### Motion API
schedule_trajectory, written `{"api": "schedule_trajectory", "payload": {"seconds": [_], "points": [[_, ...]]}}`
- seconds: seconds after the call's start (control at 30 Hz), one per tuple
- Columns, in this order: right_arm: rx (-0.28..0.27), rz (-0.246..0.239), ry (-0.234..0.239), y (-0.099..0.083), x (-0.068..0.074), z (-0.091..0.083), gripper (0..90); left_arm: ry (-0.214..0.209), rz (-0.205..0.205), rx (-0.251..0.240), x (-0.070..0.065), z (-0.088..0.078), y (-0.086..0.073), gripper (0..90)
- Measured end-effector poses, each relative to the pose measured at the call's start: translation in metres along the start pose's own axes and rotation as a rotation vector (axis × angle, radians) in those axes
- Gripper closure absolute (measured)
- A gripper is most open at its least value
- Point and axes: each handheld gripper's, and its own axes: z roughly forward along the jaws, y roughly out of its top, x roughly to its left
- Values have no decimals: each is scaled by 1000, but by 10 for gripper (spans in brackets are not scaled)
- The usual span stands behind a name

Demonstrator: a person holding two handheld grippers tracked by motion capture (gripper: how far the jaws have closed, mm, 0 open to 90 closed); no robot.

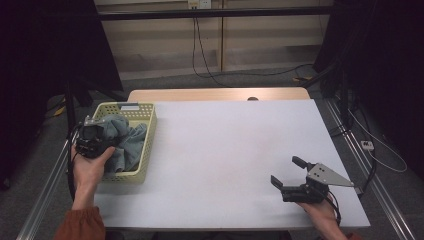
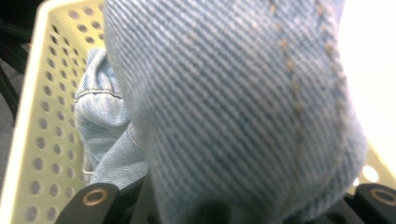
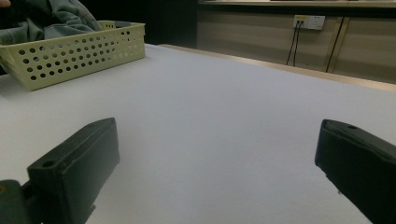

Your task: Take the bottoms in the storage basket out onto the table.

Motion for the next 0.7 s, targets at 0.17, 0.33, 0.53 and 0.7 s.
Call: {"api": "schedule_trajectory", "payload": {"seconds": [0.17,0.33,0.53,0.7], "points": [[0,1,-1,0,-1,0,0,9,-11,-61,4,-7,0,744],[-1,0,1,0,0,0,0,14,-29,-112,6,-12,-2,744],[-1,2,1,0,-1,0,0,19,-41,-170,8,-18,-2,741],[-2,2,3,0,0,0,0,27,-50,-213,9,-22,-3,742]]}}
